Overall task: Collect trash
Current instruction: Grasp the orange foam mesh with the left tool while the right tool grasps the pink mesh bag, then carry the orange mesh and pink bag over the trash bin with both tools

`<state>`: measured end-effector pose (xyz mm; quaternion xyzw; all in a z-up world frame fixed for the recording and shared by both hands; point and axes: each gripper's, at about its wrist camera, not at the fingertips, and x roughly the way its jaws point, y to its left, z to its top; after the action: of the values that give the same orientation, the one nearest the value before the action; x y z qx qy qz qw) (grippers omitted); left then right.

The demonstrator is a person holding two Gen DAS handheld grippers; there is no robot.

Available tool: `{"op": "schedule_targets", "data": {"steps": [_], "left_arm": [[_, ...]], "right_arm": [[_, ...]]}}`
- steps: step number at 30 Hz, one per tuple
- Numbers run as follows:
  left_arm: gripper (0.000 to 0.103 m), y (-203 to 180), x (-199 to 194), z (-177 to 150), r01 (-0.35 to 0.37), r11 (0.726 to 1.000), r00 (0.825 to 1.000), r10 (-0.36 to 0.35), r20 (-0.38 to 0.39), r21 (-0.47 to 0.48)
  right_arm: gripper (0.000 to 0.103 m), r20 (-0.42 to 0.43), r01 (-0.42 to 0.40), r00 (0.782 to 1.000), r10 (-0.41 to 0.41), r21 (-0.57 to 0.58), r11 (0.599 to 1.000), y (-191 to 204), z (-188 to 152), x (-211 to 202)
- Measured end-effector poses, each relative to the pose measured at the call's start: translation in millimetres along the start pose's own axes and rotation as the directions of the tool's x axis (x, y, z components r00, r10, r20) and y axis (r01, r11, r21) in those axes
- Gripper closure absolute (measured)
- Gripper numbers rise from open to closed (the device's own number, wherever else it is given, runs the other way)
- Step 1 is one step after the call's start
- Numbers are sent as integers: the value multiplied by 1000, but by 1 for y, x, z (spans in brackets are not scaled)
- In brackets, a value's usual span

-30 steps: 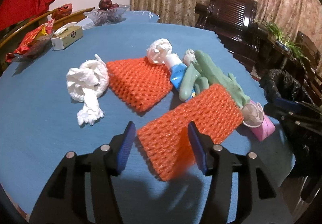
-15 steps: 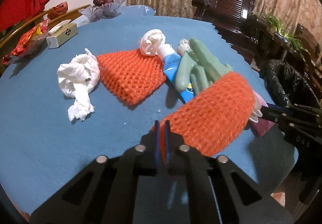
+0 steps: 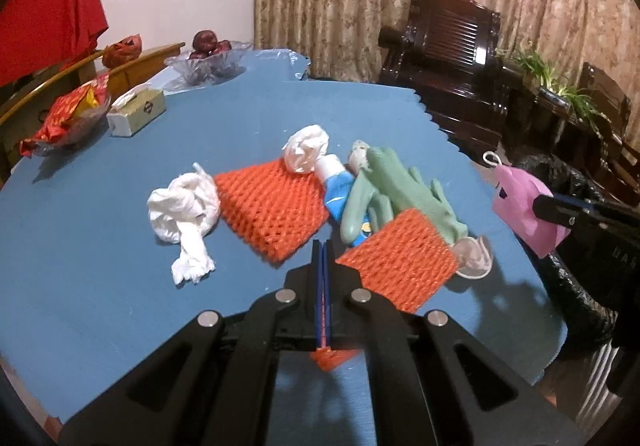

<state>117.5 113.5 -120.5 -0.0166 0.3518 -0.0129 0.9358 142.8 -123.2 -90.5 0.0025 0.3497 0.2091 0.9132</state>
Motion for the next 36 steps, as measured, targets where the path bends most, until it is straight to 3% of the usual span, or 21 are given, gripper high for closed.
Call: {"op": "schedule_targets", "data": {"steps": [3,4,5,7,9,10,17,19,21,22,25,26,36], "left_arm": [[98,-3,7,-4,19,1000,1000,-19,-23,4],[87,-3,10,-7,21,1000,999,-21,-36,-2],[63,-2,13,-10,24,1000,999,-25,-47,-13],[43,-2,15,-16,9,1000,999,-10,-51,-28],[40,-2,20,-21,-6,1000,998,5,-66,-20],[33,-2,23,-24,-13,1000,997,12,-82,-14],[25,6,48,-38,-33,997,986,22,-166,-64],[25,8,51,-38,-24,996,987,10,-158,-85],[40,6,50,-38,-3,996,989,-9,-145,-85],[55,4,49,-37,15,997,990,-26,-138,-75],[75,-7,46,-37,31,999,991,-37,-130,-44],[91,-9,45,-36,32,999,991,-37,-125,-40],[94,-16,1,-12,53,998,999,-53,-13,-30]], "right_arm": [[96,3,5,1000,-5,3,1000,-1,-1,-1],[96,-2,5,1000,-5,7,1000,-2,-2,1],[96,-7,4,1000,-4,13,1000,-3,-4,3],[96,-16,1,1000,-1,19,1000,-3,-8,7],[96,-24,-1,1000,1,19,1000,-4,-12,11],[96,-29,-1,1000,2,20,1000,-3,-13,13],[96,-41,6,999,-6,-4,1000,1,-17,20],[96,-45,7,999,-7,-2,1000,0,-17,21],[96,-46,9,999,-9,-3,1000,-1,-17,21],[96,-46,9,999,-9,-3,1000,-1,-17,21],[96,-48,9,999,-9,2,1000,-2,-17,22],[96,-48,8,999,-8,2,1000,-2,-18,22],[96,14,9,1000,-9,1,1000,-6,-4,4]]}}
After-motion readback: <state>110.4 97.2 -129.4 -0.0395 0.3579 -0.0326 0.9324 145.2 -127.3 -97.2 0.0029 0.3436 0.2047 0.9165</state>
